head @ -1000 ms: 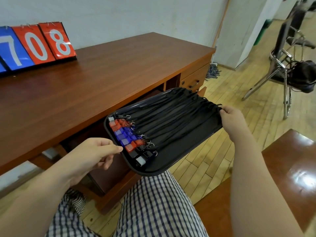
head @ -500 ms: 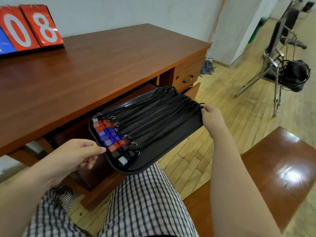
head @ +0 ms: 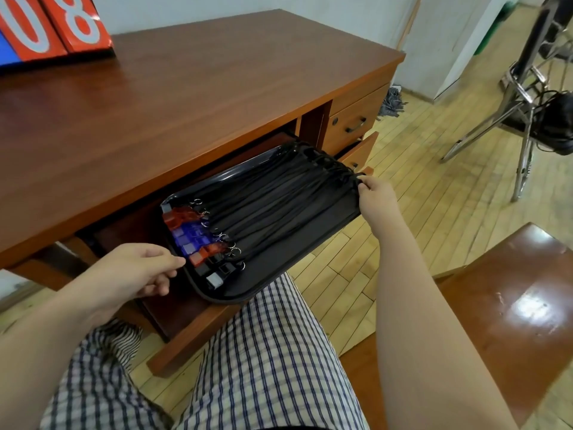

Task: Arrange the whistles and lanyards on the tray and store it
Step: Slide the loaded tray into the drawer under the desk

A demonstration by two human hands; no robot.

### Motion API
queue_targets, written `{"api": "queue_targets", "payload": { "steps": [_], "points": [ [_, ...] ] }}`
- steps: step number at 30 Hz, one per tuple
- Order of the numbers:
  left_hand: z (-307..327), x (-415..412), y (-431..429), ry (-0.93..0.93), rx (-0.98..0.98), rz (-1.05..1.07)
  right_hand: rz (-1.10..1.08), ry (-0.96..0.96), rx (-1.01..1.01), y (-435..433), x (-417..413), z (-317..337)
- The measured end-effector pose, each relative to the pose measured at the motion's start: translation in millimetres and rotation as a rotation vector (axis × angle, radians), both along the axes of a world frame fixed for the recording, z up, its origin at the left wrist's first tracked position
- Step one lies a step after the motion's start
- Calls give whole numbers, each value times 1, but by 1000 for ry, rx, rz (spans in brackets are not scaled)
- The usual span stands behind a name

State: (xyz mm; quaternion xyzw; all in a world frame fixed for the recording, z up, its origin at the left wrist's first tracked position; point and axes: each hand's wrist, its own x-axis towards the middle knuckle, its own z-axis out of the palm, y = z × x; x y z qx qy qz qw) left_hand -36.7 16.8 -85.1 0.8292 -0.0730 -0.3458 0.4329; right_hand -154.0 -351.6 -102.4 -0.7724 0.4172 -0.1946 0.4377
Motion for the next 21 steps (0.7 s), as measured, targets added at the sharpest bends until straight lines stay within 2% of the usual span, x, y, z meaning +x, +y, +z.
{"api": "queue_targets", "payload": {
  "steps": [8,21],
  "points": [
    [-1,10,-3,-20,15,67,-19,18,11,-1,26,-7],
    [-3,27,6,-68,33,208,69,166,-137,3,87,-10]
  ]
}}
